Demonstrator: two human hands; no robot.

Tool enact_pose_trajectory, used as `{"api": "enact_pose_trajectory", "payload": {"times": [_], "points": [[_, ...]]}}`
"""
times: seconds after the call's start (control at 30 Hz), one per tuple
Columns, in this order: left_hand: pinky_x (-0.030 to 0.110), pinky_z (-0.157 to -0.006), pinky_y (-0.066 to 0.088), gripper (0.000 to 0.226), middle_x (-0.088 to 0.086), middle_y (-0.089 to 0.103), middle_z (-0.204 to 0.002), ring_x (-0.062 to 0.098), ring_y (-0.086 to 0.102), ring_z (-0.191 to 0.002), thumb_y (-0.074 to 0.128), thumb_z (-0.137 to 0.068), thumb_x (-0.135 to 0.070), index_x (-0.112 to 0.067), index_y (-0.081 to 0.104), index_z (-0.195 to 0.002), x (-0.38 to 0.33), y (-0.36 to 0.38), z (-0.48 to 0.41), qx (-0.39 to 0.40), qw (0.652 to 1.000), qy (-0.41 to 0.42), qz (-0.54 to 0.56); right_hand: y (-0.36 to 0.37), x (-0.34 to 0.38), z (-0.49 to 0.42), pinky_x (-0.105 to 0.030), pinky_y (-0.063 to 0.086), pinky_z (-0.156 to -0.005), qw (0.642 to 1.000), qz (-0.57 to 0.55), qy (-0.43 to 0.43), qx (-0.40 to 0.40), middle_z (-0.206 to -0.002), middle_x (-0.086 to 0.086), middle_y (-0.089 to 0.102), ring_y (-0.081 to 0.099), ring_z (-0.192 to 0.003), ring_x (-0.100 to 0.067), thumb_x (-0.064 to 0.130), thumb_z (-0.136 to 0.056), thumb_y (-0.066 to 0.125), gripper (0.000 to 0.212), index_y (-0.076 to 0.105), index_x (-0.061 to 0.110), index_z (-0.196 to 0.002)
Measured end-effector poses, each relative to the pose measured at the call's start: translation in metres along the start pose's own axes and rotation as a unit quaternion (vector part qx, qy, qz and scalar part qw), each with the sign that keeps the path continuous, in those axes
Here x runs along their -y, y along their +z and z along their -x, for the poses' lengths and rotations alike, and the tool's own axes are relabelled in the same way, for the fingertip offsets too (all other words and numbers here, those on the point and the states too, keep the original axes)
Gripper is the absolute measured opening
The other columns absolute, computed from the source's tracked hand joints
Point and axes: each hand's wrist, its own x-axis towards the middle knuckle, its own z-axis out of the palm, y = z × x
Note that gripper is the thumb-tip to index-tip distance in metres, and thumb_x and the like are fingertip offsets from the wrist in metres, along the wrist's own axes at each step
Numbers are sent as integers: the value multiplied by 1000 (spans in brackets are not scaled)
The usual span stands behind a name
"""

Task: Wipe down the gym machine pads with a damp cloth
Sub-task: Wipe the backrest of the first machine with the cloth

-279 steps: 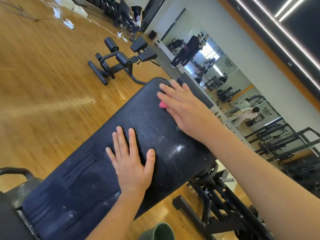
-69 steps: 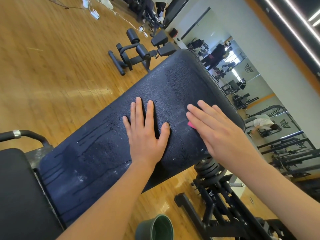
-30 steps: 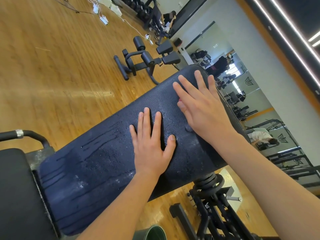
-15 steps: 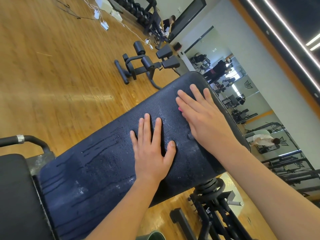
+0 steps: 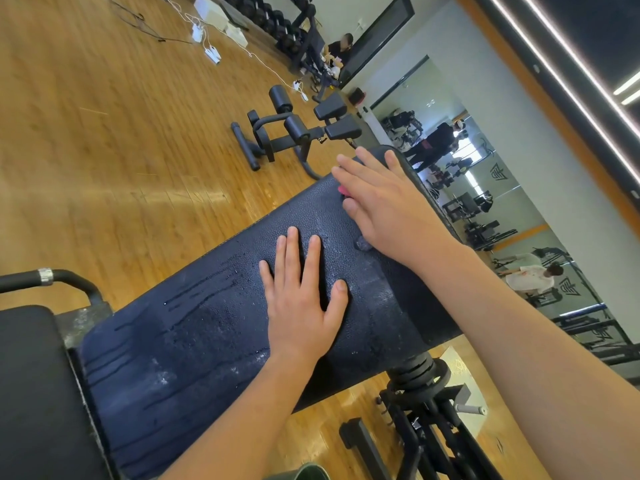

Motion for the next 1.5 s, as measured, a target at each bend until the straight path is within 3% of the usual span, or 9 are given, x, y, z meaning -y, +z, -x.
{"api": "enact_pose_trajectory", "payload": {"times": [0.27, 0.5, 0.67, 0.77, 0.9, 1.03, 1.17, 1.3, 1.5], "points": [[61, -125, 5, 64, 3, 7, -172, 20, 0, -159, 33, -104, -53, -26, 23, -161, -2, -5, 0, 14, 1000, -1, 25, -10, -1, 16, -43, -8, -124, 996, -81, -21, 40, -170, -2, 21, 9, -159, -22, 11, -102, 54, 57, 38, 13, -157], [69, -121, 1, 65, -2, 3, -173, 27, -4, -159, 23, -105, -60, -33, 12, -164, -6, -7, 1, 9, 998, 23, 55, -6, 4, 28, -54, -16, -122, 999, -10, -5, 49, -169, 2, 24, 10, -159, -22, 47, -100, 57, 66, 38, 19, -157], [68, -121, -3, 60, -14, 6, -171, 19, -7, -159, 13, -106, -59, -38, 13, -162, -14, -14, -3, 26, 996, -1, 83, -2, 8, 36, -53, -18, -121, 998, 15, -3, 60, -170, 3, 22, 3, -159, -19, 48, -102, 53, 68, 32, 19, -160], [64, -124, -3, 66, -9, 13, -171, 11, -4, -158, 10, -106, -60, -27, 17, -163, -26, -17, -8, 37, 994, -8, 103, -7, 5, 43, -52, -20, -123, 996, -47, -4, 71, -169, 6, 20, 0, -159, -15, 56, -100, 47, 72, 31, 20, -161], [53, -127, -5, 77, -1, 5, -172, 10, -14, -157, 13, -104, -64, -16, 10, -164, -45, -15, -17, 42, 992, -54, 107, -15, -12, 60, -48, -16, -125, 992, -110, 29, 54, -167, 7, 27, 6, -158, -8, 53, -104, 28, 64, 39, 19, -158], [47, -125, -8, 66, 5, -3, -172, 17, -17, -157, 21, -106, -55, -30, -2, -163, -60, -12, -27, 24, 993, -60, 101, -11, -23, 69, -51, -1, -128, 996, 67, 2, 65, -169, 0, 25, 9, -158, -17, 34, -107, 27, 56, 36, 14, -158], [51, -124, -5, 58, 9, -10, -171, 22, -16, -157, 18, -109, -44, -22, 15, -163, -55, -12, -34, 14, 998, -25, 51, -5, -23, 68, -53, 10, -127, 993, 110, -3, 46, -167, -4, 30, 17, -157, -23, 33, -105, 25, 58, 38, 12, -157], [56, -125, -3, 63, 8, -2, -172, 20, -13, -158, 19, -106, -42, -12, 19, -162, -50, -10, -39, 16, 999, -8, 44, -2, -22, 68, -54, 10, -126, 992, 118, 11, 43, -167, -3, 29, 16, -157, -23, 35, -105, 26, 58, 39, 14, -157], [62, -121, -8, 68, 8, 9, -172, 24, -9, -158, 19, -101, -67, -33, 27, -160, -43, -13, -47, 20, 998, 28, 43, -6, -29, 68, -52, 13, -127, 992, 106, -10, 67, -169, -1, 21, 10, -159, -21, 41, -106, 27, 60, 33, 16, -160]]}}
